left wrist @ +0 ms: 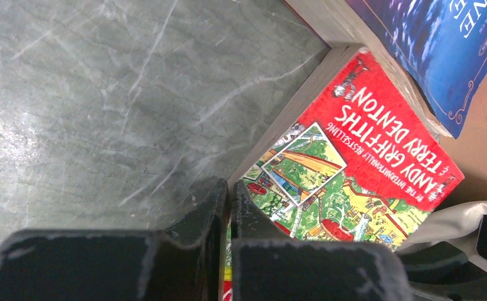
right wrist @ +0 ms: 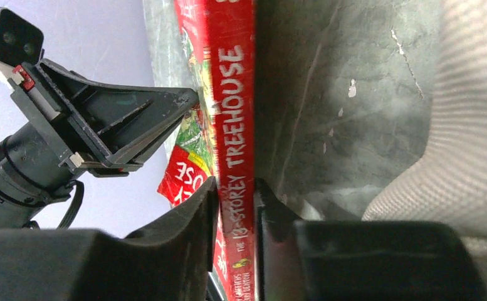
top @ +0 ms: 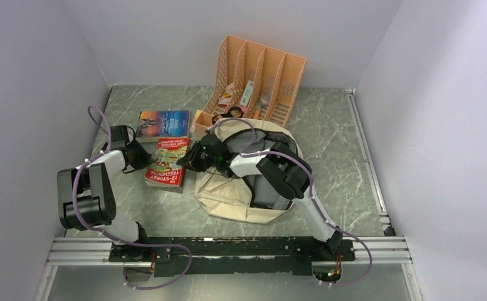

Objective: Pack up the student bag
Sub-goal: Pick up the book from the center of the board.

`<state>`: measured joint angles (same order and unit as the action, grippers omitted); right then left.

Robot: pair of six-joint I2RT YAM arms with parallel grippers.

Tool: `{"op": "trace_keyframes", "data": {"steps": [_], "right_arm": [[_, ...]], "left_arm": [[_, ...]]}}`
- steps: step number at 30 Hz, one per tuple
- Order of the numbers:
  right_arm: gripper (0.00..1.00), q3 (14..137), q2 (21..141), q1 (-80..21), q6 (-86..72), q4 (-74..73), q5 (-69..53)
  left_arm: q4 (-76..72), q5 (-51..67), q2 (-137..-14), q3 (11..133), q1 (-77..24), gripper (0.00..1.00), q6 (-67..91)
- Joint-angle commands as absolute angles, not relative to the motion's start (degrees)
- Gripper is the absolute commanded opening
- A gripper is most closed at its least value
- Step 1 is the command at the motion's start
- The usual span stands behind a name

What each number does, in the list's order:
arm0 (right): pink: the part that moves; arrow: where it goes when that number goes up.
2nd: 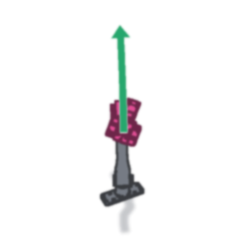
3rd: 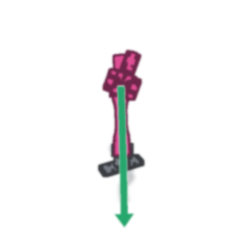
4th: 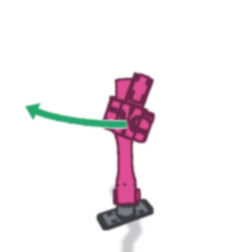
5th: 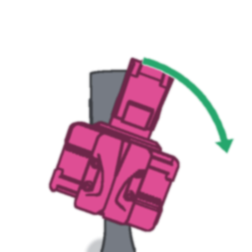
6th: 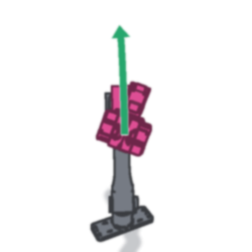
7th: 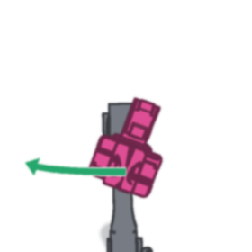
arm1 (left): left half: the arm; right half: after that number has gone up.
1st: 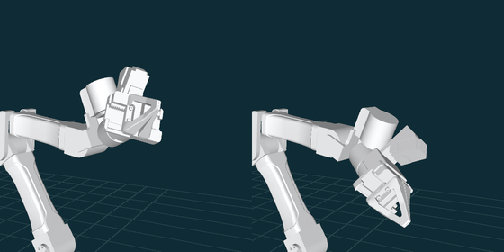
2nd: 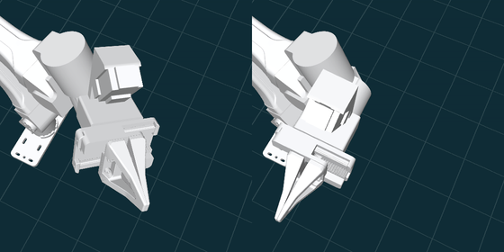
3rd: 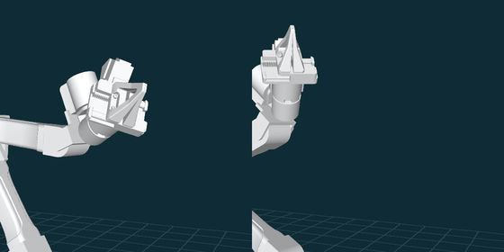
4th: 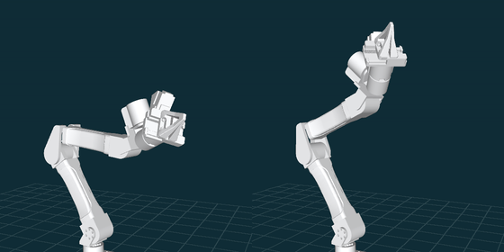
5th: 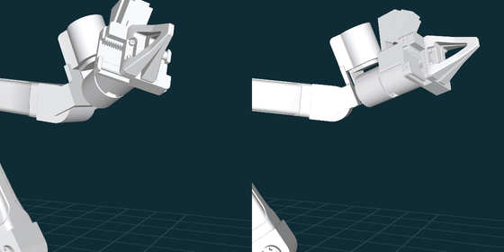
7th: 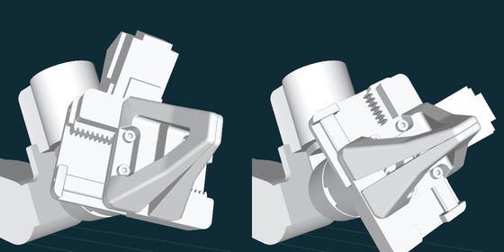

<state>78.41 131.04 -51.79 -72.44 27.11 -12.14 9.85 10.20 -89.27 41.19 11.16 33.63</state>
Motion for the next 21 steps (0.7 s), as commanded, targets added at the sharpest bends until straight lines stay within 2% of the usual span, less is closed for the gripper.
{"op": "trace_keyframes", "data": {"steps": [1, 4, 5, 10, 12, 13, 15, 17, 21], "right_arm": [[0.18, 81.81, 133.36, -51.50, -70.23, 22.15, -11.45], [0.04, 81.73, 132.47, -51.50, -67.68, 21.46, -9.90], [0.00, 81.35, 131.78, -51.50, -66.82, 21.18, -9.15], [0.00, 79.01, 126.22, -51.53, -59.83, 18.55, -6.11], [0.00, 77.85, 123.34, -51.45, -56.47, 18.47, -6.11], [0.00, 77.49, 121.81, -51.50, -54.54, 18.35, -6.49], [0.00, 77.10, 118.34, -51.42, -50.32, 18.30, -7.22], [0.00, 77.15, 115.36, -51.41, -47.18, 17.26, -7.22], [0.00, 76.94, 109.67, -50.83, -40.21, 14.89, -9.12]], "left_arm": [[18.88, 5.08, -94.38, 36.48, 10.90, 0.09, 30.46], [21.18, 4.02, -91.73, 37.78, 10.90, 0.20, 30.13], [22.45, 3.19, -90.50, 38.55, 10.90, 0.28, 29.96], [29.61, -2.33, -80.74, 43.80, 10.92, 0.61, 28.45], [31.14, -2.95, -75.74, 46.50, 10.99, 0.67, 27.34], [31.53, -2.88, -73.19, 47.89, 10.99, 0.75, 26.72], [31.41, -1.25, -68.34, 51.00, 10.95, 0.82, 24.78], [31.45, -0.56, -64.90, 53.33, 10.65, 0.84, 23.10], [29.73, 7.68, -62.18, 55.53, 9.85, 0.82, 20.66]]}}
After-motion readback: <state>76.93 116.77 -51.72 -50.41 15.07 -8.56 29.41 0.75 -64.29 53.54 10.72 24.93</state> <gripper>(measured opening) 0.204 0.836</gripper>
